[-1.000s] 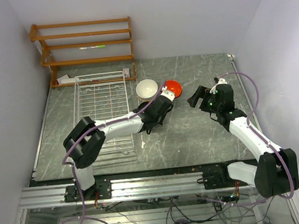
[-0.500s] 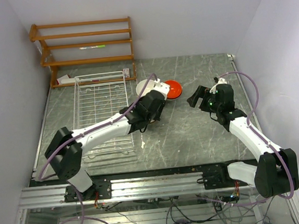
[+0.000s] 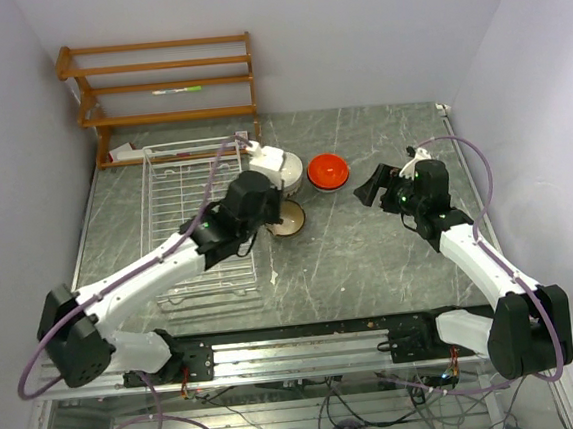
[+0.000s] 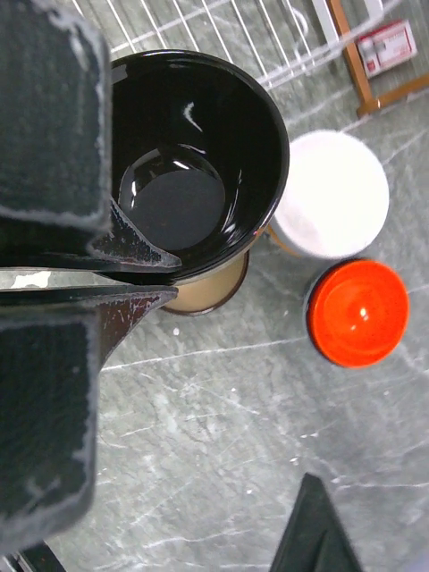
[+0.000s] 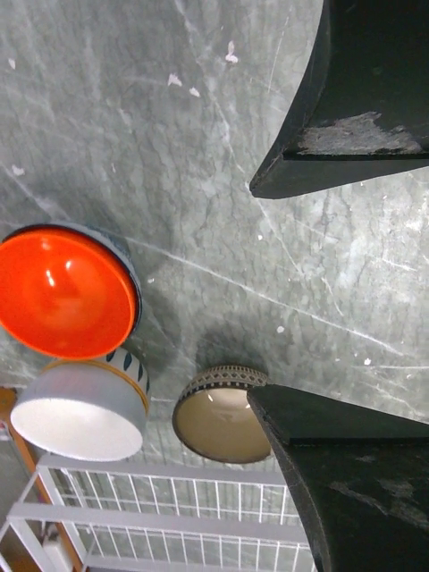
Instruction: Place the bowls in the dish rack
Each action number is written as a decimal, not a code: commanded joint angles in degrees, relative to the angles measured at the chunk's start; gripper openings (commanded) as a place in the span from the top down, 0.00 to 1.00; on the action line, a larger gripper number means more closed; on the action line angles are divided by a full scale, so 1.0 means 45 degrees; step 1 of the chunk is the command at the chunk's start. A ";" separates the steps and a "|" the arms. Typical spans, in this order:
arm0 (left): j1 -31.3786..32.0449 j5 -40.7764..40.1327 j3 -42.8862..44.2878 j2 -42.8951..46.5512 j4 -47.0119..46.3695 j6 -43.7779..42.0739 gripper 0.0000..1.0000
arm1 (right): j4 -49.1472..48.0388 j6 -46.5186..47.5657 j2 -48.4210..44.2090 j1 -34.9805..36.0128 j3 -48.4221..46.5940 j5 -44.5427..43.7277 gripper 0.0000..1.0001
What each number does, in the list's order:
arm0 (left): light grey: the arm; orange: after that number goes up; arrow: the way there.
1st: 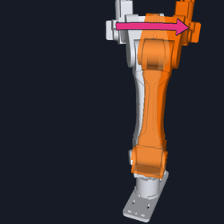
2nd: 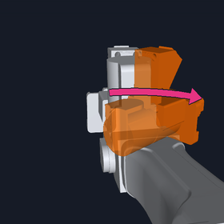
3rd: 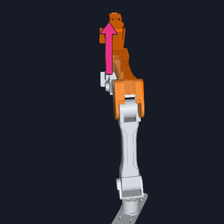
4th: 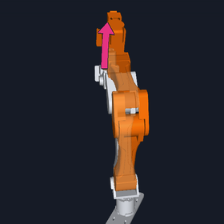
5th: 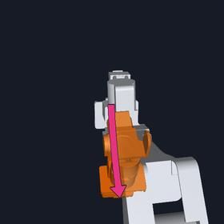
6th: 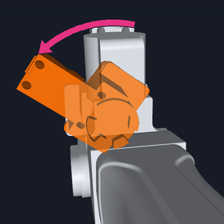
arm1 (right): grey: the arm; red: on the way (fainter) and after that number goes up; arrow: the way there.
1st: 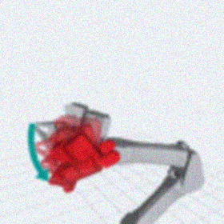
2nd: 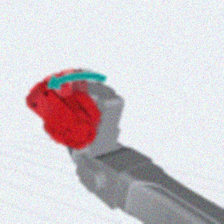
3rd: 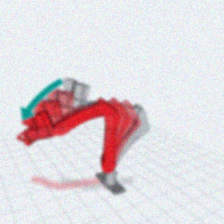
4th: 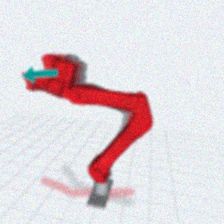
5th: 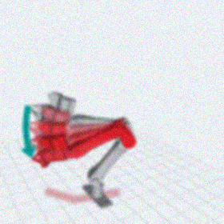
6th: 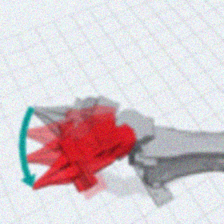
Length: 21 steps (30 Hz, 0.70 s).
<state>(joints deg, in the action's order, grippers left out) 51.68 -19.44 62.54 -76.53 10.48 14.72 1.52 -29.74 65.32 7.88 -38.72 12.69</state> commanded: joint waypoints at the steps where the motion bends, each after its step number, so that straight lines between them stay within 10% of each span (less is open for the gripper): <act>1: -0.1223 0.0875 -0.0771 0.1783 -0.1750 0.0982 0.93 | -0.0643 0.0218 -0.0335 -0.0072 -0.0003 0.1085 0.16; 21: -0.8438 0.7930 -0.6157 0.3935 -0.9191 0.7040 0.93 | -0.0670 0.0636 -0.0083 0.0249 -0.0875 0.3111 0.20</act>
<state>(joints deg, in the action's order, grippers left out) 18.44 6.63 37.76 -58.41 -9.98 37.04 -0.82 -28.27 64.97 8.51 -40.21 24.56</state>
